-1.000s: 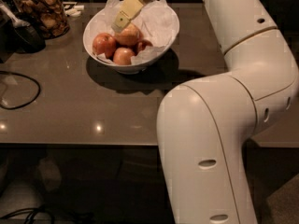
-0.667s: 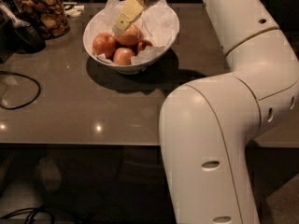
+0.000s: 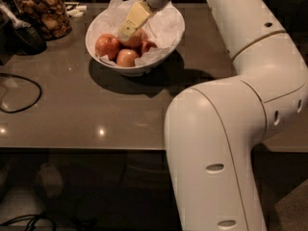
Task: Pick apple from white bowl
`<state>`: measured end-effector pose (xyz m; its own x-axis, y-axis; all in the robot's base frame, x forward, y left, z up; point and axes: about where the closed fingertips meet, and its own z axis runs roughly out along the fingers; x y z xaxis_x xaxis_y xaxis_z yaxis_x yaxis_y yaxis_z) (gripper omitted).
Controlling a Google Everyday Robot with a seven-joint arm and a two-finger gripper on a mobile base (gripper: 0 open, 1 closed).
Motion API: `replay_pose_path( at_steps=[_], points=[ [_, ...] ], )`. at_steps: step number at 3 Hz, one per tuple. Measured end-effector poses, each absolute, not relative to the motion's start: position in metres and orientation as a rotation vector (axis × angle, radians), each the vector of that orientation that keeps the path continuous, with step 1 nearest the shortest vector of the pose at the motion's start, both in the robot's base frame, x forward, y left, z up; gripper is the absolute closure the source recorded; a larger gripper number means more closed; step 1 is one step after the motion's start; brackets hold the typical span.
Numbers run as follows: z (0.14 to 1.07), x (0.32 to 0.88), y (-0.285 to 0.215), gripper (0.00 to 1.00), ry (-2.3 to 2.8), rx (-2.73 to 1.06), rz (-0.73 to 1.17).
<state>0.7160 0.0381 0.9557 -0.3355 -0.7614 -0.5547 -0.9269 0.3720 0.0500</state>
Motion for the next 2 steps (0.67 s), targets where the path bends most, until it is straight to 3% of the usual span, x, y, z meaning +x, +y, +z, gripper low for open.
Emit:
replay_pose_path(
  at_steps=[1,2],
  points=[
    [0.9514,0.7177,0.0374,0.07,2.203,-1.460,0.504],
    [0.9492,0.7193,0.0363,0.13,2.205,-1.459,0.504]
  ],
)
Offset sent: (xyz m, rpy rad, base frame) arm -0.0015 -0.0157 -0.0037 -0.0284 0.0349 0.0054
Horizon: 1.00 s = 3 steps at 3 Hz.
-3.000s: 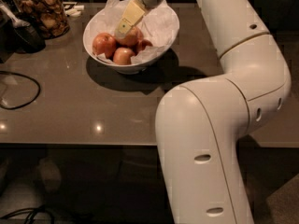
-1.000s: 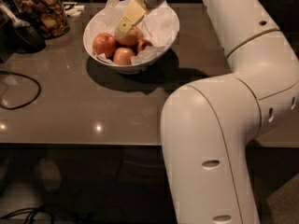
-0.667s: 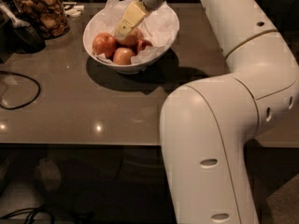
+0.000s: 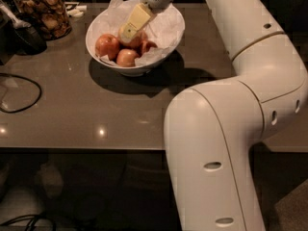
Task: Pick apple from white bowl
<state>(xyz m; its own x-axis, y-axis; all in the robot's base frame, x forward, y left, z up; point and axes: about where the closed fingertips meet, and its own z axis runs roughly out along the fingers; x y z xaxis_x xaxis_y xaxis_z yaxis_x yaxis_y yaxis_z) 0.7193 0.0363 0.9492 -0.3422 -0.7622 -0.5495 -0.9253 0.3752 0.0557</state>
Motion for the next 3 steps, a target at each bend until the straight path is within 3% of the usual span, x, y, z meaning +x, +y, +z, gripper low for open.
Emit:
replay_pose_path(
  at_steps=[3],
  points=[
    [0.9378,0.7256,0.0376,0.13,2.217,-1.469,0.502]
  ],
)
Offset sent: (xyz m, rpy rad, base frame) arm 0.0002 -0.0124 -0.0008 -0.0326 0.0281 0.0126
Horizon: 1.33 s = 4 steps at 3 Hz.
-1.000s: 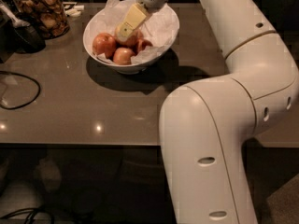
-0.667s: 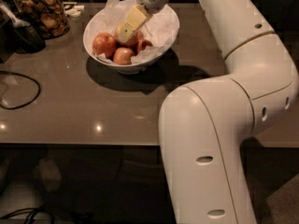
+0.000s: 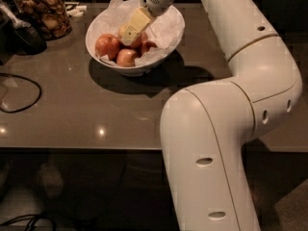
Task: Pick apple from white bowl
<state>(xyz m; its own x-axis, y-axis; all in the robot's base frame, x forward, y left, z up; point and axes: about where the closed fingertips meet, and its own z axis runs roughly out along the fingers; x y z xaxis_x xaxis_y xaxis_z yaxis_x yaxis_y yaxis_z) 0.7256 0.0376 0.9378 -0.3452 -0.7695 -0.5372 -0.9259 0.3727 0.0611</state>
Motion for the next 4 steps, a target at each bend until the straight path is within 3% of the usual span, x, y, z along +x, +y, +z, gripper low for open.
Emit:
replay_pose_path(
  at_steps=[2,4],
  points=[
    [0.925,0.729,0.046,0.13,2.229,-1.489,0.520],
    [0.921,0.729,0.053,0.54,2.226,-1.525,0.511]
  ],
)
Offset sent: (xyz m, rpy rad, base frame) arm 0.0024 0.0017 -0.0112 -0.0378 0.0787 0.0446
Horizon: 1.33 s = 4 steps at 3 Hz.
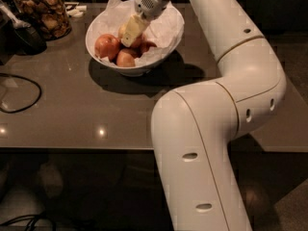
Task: Pick apple from white bowl
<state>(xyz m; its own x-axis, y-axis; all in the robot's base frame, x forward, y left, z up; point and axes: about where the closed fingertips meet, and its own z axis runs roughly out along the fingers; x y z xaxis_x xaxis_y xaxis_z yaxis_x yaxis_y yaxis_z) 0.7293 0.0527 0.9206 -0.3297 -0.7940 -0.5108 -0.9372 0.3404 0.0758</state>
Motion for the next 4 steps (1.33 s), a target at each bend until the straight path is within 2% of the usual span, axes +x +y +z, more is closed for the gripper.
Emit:
replay_pose_path(
  at_steps=[1,2,4],
  points=[
    [0.921,0.729,0.053,0.79,2.226,-1.525,0.511],
    [0.921,0.729,0.053,0.99,2.226,-1.525,0.511],
    [0.953,0.728,0.045,1.00,2.150,-1.474,0.499]
  ],
)
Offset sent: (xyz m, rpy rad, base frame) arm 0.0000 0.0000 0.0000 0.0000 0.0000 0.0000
